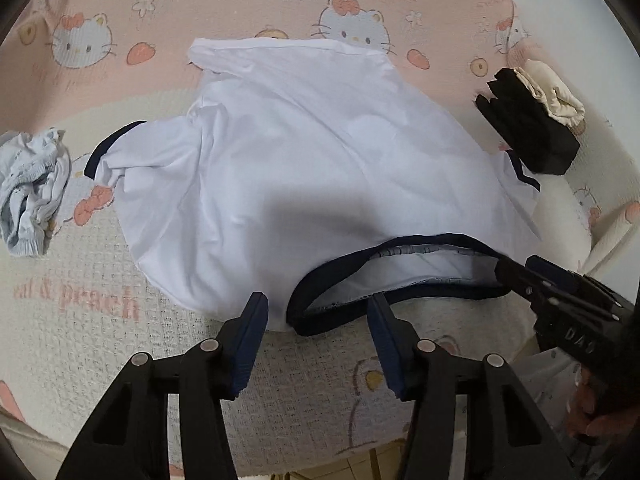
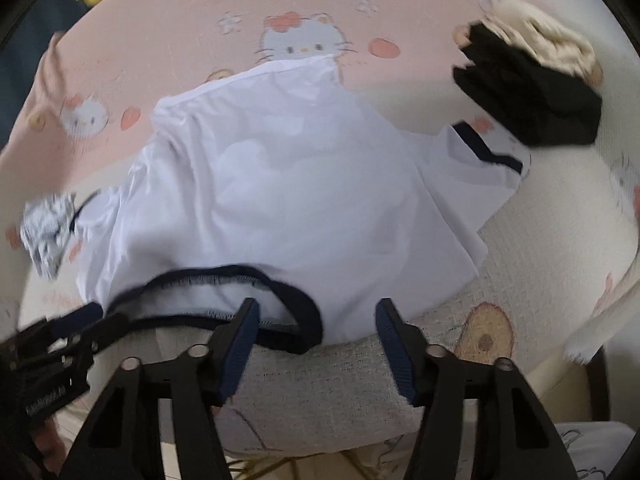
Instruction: Fold clothes
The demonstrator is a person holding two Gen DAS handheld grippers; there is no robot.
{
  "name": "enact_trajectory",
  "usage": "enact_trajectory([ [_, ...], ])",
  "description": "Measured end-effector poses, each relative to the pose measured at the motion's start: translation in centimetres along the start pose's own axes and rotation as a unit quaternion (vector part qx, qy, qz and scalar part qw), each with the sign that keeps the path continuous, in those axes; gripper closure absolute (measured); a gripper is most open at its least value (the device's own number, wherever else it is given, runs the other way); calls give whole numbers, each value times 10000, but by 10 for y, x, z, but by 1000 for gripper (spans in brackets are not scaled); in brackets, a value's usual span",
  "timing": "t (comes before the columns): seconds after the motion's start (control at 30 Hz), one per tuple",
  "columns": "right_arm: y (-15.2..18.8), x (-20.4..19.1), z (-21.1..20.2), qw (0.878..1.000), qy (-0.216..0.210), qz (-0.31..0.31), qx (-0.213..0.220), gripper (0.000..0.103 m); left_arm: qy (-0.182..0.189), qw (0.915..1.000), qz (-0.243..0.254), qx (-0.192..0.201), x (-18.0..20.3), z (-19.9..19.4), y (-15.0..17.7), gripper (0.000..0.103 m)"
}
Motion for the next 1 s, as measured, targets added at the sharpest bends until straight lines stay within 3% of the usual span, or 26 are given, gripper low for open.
enact_trajectory([
  [0.03, 1, -3, 1, 9999, 90, -130, 10, 60, -103, 9999, 79, -43, -1, 3, 1, 57],
  [0.1, 4, -9, 8, 9987, 270, -434, -4, 68, -204, 9996, 153, -133, -2, 8, 3, 70],
  [0.2, 7, -11, 15, 9967, 510, -630, -101, 95, -156, 9998, 83, -51, -7, 6, 7, 81],
  [0.3, 7, -9, 17, 9956, 653, -647, -201, 97, -209, 9997, 41, -85, -14, 4, 11, 92],
  [0.43, 8, -5, 19, 9948, 750, -566, -381, 98, -133, 9997, -78, -208, -16, 1, 19, 93],
  [0.57, 7, -4, 19, 9949, 726, -542, -447, 97, -135, 9995, 127, -252, -10, -2, 27, 93],
  [0.67, 6, -6, 16, 9960, 584, -453, -500, 92, 133, 9991, -356, -170, -15, -10, 28, 92],
  [0.73, 4, -8, 10, 9969, 500, -379, -467, 78, 509, 9941, -962, 2, -24, -20, 27, 92],
  [0.8, -1, -13, -3, 9987, 336, -281, -262, 69, 806, 9862, -1432, 220, -35, -32, 23, 86],
  [0.83, -3, -16, -8, 9992, 244, -261, -168, 64, 756, 9859, -1463, 301, -40, -35, 21, 80],
  [0.9, -5, -27, -19, 9996, 24, -277, -18, 55, 655, 9850, -1525, 464, -48, -43, 17, 33],
  [1.0, -5, -45, -27, 9992, -216, -348, 31, 53, 504, 9830, -1616, 708, -62, -55, 11, 31],
])
Point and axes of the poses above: each gripper's, at about its wrist camera, not at the fingertips, and z roughly the way its jaws point, x to its right, y to its underside, the point moved 4 cm from there along z, roughly the way its jaws point, and after that the axes turned 14 degrees about y, right-handed, at the moved point
